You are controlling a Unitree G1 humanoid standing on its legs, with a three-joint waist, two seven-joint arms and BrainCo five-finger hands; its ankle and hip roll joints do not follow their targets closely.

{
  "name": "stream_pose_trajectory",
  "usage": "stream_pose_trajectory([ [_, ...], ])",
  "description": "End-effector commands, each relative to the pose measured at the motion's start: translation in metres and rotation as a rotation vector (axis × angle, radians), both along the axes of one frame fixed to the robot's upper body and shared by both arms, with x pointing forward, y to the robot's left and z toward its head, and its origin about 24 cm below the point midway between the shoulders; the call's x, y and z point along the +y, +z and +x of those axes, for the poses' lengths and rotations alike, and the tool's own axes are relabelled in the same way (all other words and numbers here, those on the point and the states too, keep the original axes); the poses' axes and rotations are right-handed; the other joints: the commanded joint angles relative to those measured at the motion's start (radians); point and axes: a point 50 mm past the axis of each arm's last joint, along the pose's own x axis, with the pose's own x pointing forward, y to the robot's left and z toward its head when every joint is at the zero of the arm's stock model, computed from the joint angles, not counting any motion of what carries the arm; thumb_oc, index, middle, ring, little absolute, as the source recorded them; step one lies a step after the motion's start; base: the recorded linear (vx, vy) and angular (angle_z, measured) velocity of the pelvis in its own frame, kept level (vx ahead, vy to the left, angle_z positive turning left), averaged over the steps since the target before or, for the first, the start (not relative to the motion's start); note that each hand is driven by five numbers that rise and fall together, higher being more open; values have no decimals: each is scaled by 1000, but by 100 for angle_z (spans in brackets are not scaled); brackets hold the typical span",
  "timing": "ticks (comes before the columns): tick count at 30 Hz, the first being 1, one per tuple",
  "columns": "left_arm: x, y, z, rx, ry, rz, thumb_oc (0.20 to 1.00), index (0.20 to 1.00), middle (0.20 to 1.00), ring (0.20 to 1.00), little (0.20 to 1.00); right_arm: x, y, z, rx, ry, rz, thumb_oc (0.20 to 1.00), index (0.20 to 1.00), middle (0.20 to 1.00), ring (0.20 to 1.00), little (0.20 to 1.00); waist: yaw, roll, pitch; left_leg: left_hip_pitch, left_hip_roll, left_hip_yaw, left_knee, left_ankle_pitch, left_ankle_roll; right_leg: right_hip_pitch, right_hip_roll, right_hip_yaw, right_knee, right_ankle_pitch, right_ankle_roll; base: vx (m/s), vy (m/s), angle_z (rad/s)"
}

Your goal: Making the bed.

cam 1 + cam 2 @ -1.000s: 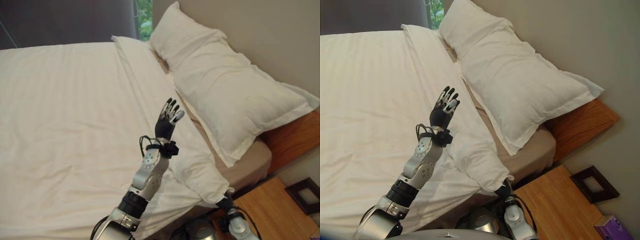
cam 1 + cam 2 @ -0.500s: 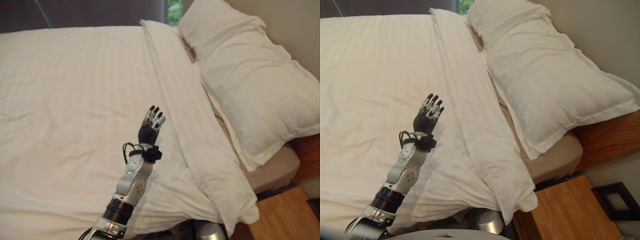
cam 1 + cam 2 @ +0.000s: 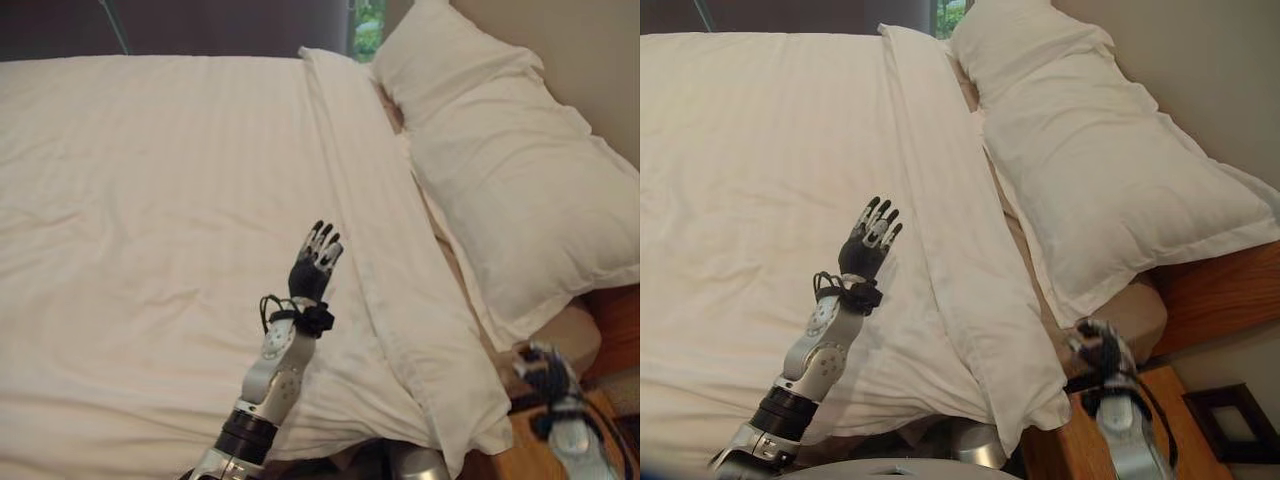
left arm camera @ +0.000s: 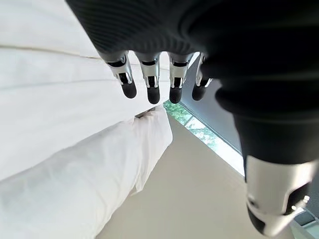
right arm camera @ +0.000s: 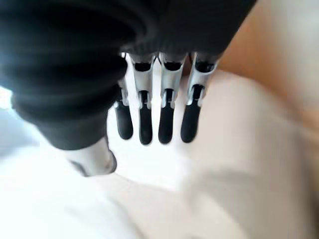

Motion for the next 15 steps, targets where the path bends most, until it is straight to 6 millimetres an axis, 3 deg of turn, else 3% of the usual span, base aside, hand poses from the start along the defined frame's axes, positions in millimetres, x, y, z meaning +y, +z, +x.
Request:
stream_pose_trajectory([
  [1,3,16,-1,-127,-9,27,1000,1000,1000,1000,1000,3,22,16,-184,10,-166,200,200,200,200,200,-19,-20,-39,-99,35,-51,7,47,38,26,-71,-32,41,-68,66,18,13,-4],
  [2,-3,20,-4,-146,-41,0,953,953,953,953,953,28,45,35,-317,85,-194,200,200,200,200,200,-7,-13,-41,-93,35,-54,7,42,38,30,-69,-32,39,-76,67,39,22,-5],
  [3,-6,23,-6,-156,-56,-14,950,950,950,950,950,42,54,44,-366,130,-196,200,200,200,200,200,-1,-11,-41,-91,35,-54,7,42,38,31,-69,-32,38,-77,67,17,12,-8],
  [4,-8,25,-7,-166,-68,-29,1000,1000,1000,1000,1000,52,57,51,-384,163,-175,200,200,200,200,200,6,-11,-44,-96,35,-52,7,50,38,25,-69,-31,38,-72,64,15,3,-14],
  [5,-11,27,-8,-173,-84,-47,1000,1000,1000,1000,1000,68,61,58,-418,209,-81,200,200,200,200,200,10,-9,-41,-90,35,-51,7,45,39,29,-69,-29,39,-76,66,16,-1,-13],
  [7,-17,29,-7,-173,-97,-86,1000,1000,1000,1000,1000,94,60,68,-424,295,295,200,200,200,200,200,17,-9,-38,-87,34,-49,7,47,40,30,-69,-26,42,-77,62,23,-4,-11],
  [10,-24,27,-3,-149,-124,-135,1000,1000,1000,1000,1000,122,55,78,-415,433,1087,200,200,200,200,200,28,-2,-36,-83,31,-50,7,49,38,29,-70,-22,44,-78,55,48,-11,-6],
  [11,-24,27,-3,-150,-124,-134,1000,1000,1000,1000,1000,122,55,78,-416,435,1090,200,200,200,200,200,29,-3,-37,-87,31,-49,7,53,37,24,-70,-21,44,-75,54,45,-6,-1],
  [12,-25,23,-1,-134,-128,-147,1000,1000,1000,1000,1000,125,51,82,-416,428,1234,200,200,200,200,200,31,0,-35,-82,29,-52,7,48,37,31,-71,-23,42,-79,54,62,-11,3],
  [13,-31,18,4,-107,-139,-187,1000,1000,1000,1000,1000,137,47,89,-438,430,1492,200,200,200,200,200,36,9,-35,-89,28,-57,7,52,33,27,-74,-25,39,-78,51,94,-12,6],
  [15,-34,18,7,-105,-143,-200,1000,1000,1000,1000,1000,146,46,92,-446,434,1578,200,200,200,200,200,38,15,-34,-91,26,-60,7,53,31,26,-74,-25,37,-79,51,48,-13,7],
])
